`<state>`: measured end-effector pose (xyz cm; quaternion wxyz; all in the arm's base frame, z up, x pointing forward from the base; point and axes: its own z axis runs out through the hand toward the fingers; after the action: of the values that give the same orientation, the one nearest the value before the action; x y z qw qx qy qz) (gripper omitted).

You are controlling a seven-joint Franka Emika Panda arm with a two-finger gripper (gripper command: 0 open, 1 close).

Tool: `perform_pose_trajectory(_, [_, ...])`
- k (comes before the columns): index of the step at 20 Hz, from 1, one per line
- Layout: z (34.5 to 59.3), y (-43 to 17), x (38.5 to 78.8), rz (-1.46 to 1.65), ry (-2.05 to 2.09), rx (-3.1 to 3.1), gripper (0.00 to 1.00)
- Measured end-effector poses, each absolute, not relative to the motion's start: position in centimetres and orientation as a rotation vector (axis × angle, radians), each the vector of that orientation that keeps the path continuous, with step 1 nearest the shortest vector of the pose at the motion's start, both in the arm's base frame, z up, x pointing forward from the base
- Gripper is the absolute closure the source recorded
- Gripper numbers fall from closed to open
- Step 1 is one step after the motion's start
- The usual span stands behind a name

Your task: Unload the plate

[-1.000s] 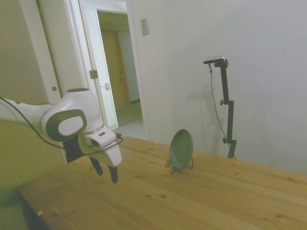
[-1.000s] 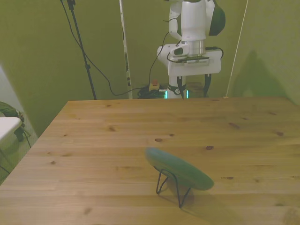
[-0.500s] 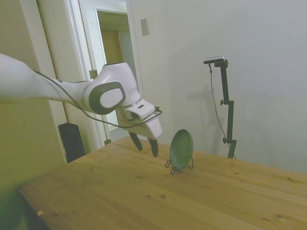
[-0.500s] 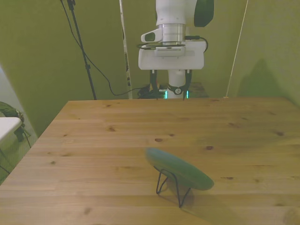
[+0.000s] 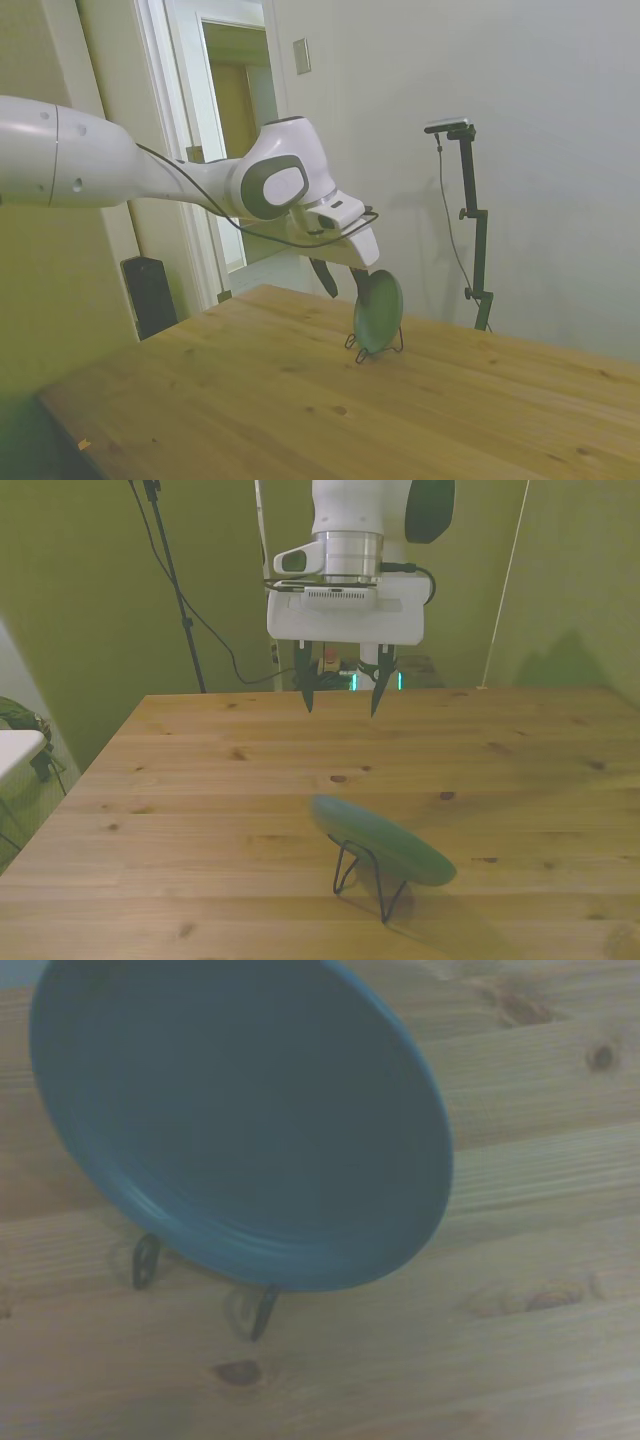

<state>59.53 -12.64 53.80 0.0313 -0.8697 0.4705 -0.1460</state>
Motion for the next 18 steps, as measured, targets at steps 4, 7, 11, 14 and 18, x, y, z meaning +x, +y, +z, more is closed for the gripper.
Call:
perform_pose_trajectory(4, [54.2, -12.2, 60.4, -0.520, 1.422, -2.679, 0.00])
perform_pose_trajectory(7, [54.1, -12.9, 62.2, -0.573, 1.424, -2.679, 0.00])
perform_pose_trajectory(11, [53.4, -14.1, 65.6, -0.608, 1.438, -2.680, 0.00])
perform_pose_trajectory(14, [53.6, -14.4, 68.0, -0.634, 1.436, -2.677, 0.00])
perform_pose_trajectory(18, [54.3, -13.3, 70.6, -0.645, 1.411, -2.692, 0.00])
